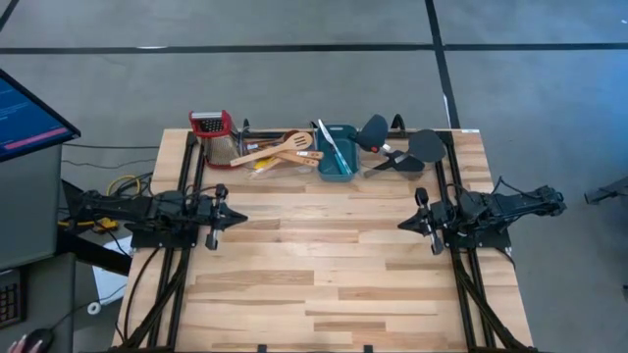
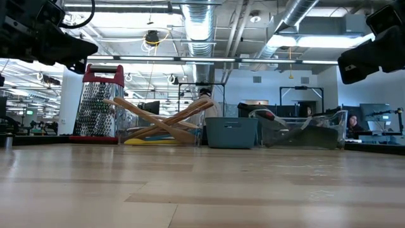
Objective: Pick & Place Kitchen Items
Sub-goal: Return to Home Position
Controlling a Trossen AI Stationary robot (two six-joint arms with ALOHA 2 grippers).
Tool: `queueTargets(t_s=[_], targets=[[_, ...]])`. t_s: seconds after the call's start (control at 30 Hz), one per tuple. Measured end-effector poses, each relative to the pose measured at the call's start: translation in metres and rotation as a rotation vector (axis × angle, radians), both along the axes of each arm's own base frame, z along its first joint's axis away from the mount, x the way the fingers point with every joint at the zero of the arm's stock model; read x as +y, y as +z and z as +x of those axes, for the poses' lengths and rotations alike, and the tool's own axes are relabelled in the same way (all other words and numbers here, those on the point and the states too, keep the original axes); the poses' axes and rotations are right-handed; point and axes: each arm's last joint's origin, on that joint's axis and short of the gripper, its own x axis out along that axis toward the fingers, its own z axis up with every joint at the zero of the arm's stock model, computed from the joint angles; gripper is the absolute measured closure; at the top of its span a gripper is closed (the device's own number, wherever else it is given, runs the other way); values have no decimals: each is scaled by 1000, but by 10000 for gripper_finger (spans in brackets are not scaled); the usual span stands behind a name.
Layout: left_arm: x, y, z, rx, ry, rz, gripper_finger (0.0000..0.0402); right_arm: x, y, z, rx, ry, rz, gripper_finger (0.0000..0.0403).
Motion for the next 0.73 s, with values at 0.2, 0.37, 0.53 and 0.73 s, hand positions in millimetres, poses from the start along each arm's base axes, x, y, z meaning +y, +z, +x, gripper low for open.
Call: queueTargets(t_s=[0.2, 0.37, 0.53, 0.73], targets=[[0, 0, 0, 0, 0, 0, 400, 0, 0, 0, 0, 0, 0, 403], [0, 0, 0, 0, 0, 0, 400, 0, 0, 0, 0, 0, 0, 403], [0, 1, 0, -5, 0, -1, 400, 0, 0, 0, 0, 0, 0, 403], [0, 1, 0, -9, 0, -1, 400, 0, 0, 0, 0, 0, 0, 403]])
